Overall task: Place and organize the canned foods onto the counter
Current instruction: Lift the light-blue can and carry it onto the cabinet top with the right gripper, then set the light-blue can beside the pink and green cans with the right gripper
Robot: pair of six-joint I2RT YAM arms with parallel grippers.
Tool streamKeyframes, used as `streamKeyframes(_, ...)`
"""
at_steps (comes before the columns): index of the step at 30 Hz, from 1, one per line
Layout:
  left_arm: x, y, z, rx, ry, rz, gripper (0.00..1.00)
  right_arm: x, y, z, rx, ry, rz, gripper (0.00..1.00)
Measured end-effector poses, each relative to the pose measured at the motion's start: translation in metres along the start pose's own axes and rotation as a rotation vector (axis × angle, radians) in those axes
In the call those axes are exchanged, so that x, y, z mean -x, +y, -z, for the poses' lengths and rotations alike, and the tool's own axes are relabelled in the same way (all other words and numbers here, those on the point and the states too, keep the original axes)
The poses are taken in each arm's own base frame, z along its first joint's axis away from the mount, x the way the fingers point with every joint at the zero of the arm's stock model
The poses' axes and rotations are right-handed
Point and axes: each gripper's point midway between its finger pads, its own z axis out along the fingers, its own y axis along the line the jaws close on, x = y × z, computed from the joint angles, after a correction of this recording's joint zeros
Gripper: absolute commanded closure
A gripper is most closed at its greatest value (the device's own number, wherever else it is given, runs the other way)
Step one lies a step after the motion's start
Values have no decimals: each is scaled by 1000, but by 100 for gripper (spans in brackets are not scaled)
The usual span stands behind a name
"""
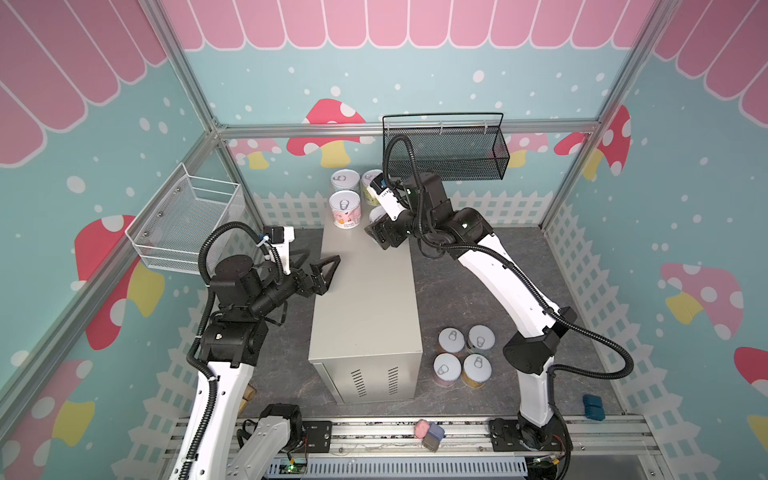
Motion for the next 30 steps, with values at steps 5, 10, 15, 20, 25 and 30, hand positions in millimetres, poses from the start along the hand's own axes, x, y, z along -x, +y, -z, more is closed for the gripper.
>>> streamKeyframes(5, 0, 0, -1, 0, 0, 1, 1, -3, -1, 0, -6, 1, -3, 7)
streamKeyframes(10, 0, 1, -1, 0, -2, 2, 1, -19, 1, 21, -9, 9, -7, 4)
streamKeyframes(15, 0, 1, -1, 0, -2, 2, 1, -10, 0, 56, -22, -66, -12, 5)
streamKeyframes(20, -3, 1, -3, -1, 3, 4, 1, 1, 0, 63, -28, -127, -24, 7)
streamKeyframes(25, -4, 1, -3, -3, 5, 4, 1, -3, 0, 53, -26, -127, -40, 14)
streamKeyframes(30, -4, 0, -3, -4, 5, 3, 1, -10, 0, 44, -27, -120, -50, 20)
